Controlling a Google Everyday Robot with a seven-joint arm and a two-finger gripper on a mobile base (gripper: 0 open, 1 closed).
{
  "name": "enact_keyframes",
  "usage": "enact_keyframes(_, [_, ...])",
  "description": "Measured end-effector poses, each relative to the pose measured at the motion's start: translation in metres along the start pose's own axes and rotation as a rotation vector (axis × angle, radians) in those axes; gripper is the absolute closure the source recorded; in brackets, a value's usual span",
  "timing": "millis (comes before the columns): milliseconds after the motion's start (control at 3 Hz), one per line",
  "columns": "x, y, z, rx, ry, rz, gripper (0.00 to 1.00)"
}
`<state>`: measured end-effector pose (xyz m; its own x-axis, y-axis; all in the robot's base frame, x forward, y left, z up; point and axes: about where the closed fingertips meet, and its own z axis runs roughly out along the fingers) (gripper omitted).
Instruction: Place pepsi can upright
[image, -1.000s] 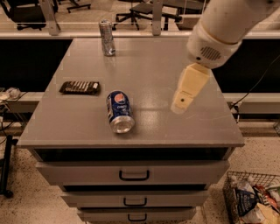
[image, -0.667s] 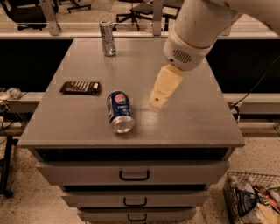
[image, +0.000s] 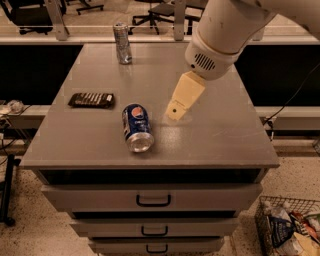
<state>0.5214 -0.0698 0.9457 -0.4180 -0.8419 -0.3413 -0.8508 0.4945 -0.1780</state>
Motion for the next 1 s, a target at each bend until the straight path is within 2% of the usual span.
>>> enact_keyframes(333, [-0.017,0.010,0.012,-0.013,-0.014,0.041,0.00])
enact_keyframes(667, [-0.060,0.035,0.047,-0.046,-0.037,0.124,0.00])
enact_keyframes(1000, [-0.090,0.051,0.079,-0.077,-0.015,0.231,0.00])
